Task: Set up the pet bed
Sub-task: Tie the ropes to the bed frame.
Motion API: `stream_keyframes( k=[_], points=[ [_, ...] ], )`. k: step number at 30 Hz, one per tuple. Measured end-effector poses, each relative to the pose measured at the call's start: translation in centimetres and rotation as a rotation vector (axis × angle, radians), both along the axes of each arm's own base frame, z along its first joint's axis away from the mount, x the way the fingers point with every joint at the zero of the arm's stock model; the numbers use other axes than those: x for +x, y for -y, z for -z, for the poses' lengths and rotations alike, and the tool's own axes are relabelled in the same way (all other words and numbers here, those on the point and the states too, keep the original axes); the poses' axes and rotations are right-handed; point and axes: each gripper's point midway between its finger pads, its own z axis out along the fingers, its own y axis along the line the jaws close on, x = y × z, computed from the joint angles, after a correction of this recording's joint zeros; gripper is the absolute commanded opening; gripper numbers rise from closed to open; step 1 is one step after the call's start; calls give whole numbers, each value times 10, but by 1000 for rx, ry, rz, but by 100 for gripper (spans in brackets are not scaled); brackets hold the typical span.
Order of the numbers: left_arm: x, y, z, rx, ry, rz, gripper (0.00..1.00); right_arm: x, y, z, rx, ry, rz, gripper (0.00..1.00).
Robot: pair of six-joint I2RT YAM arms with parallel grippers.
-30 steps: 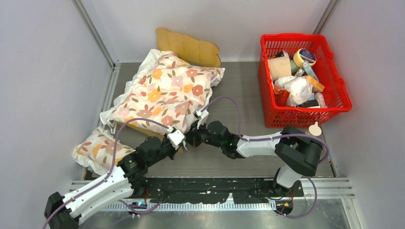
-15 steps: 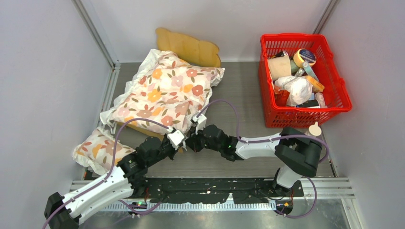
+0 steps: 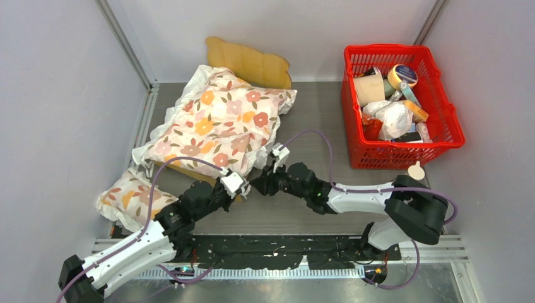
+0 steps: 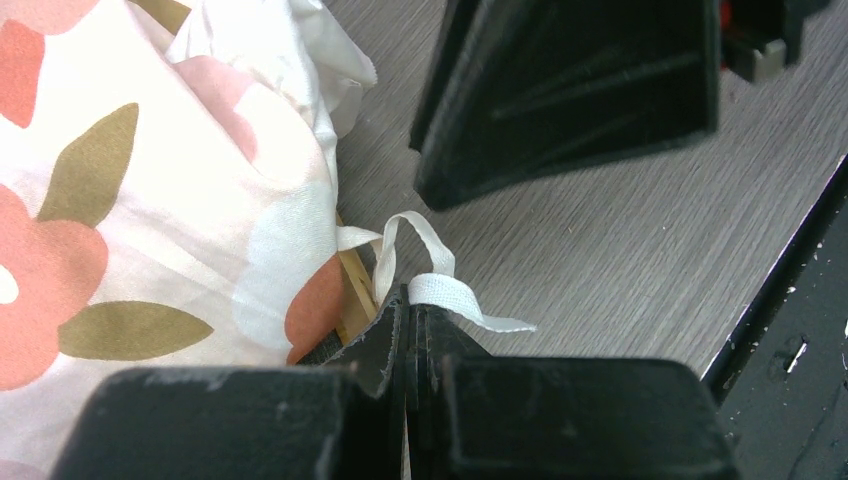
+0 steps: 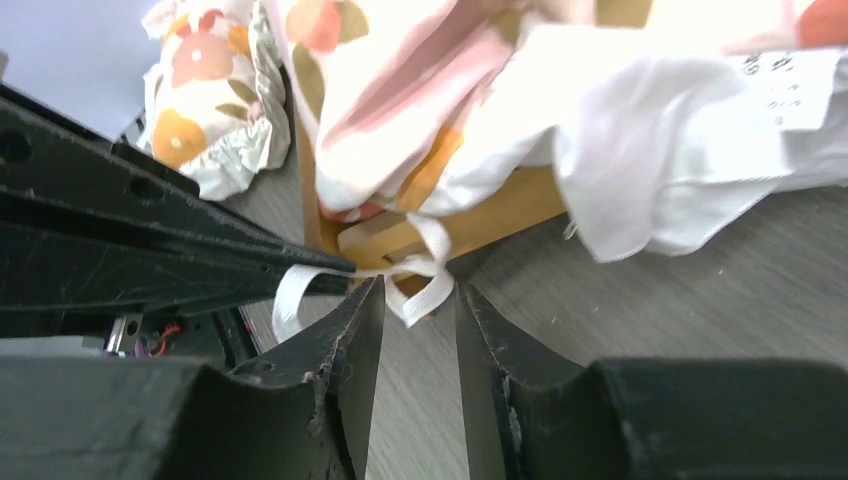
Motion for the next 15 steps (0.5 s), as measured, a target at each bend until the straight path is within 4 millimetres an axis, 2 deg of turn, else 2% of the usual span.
stream_keyframes(
  k=[6, 15],
  points=[
    [0, -1, -1, -1, 1, 0, 0, 17, 1, -7, 111, -3, -50, 40],
    [-1, -1, -1, -1, 1, 0, 0, 14, -6, 20, 147, -60, -203, 40]
  ],
)
